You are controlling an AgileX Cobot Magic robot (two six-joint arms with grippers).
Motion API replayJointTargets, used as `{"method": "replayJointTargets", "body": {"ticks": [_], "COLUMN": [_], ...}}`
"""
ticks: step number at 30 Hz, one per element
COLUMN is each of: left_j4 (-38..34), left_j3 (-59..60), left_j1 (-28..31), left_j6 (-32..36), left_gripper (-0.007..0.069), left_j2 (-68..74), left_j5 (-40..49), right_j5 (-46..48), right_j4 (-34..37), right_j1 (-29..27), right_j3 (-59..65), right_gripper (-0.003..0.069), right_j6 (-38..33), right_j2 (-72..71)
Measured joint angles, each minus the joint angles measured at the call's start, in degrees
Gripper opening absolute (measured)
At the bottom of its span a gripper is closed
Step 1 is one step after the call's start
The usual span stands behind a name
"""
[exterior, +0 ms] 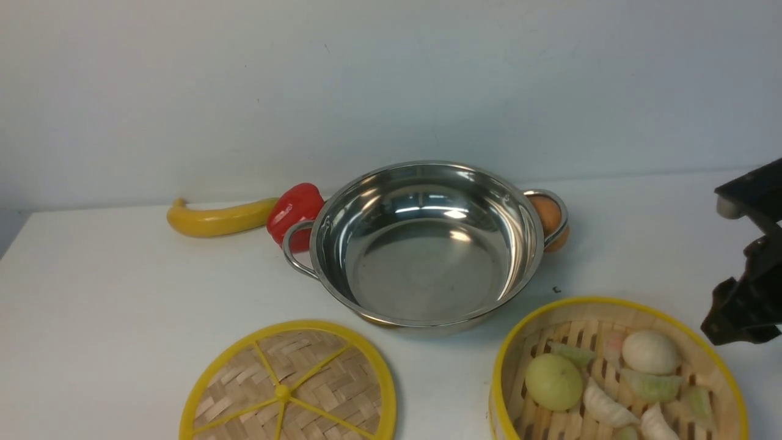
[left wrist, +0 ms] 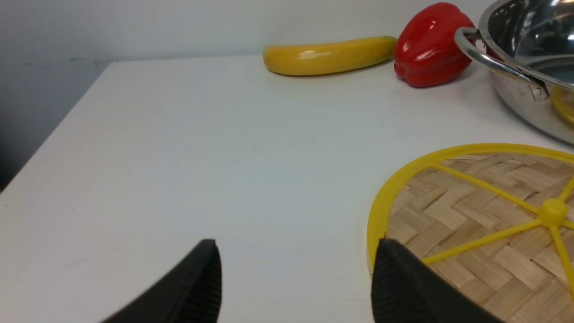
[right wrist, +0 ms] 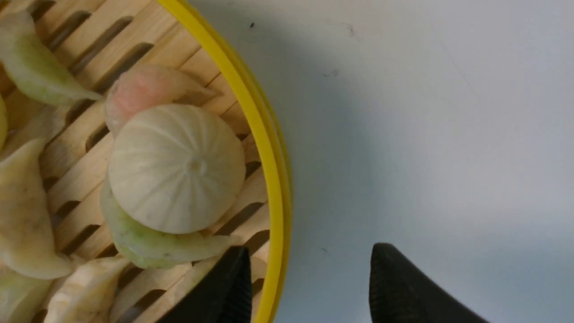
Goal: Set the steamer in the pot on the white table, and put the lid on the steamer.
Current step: 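Reach for and grasp the rim of the bamboo steamer holding the buns with the right gripper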
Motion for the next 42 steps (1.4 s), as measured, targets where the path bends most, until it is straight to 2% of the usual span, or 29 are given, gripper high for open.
{"method": "replayJointTargets", "body": {"ticks": [15,42], "left_j4": [0.0,0.0], "left_j3": [0.0,0.0], "left_j1": [0.0,0.0], "left_j6": [0.0,0.0], "left_gripper": [0.0419,0.0419], "left_j2": [0.0,0.0], "left_j5": [0.0,0.0], "right_j5": [1.0,-3.7], "right_j4": [2.1,2.5], "right_j1": [0.0,0.0], "right_j3": [-0.9,-0.9], "right_gripper": [0.0361,0.0355], "right_j6": [-0.3,-0.4], "right_j2": [5.4,10.1]}}
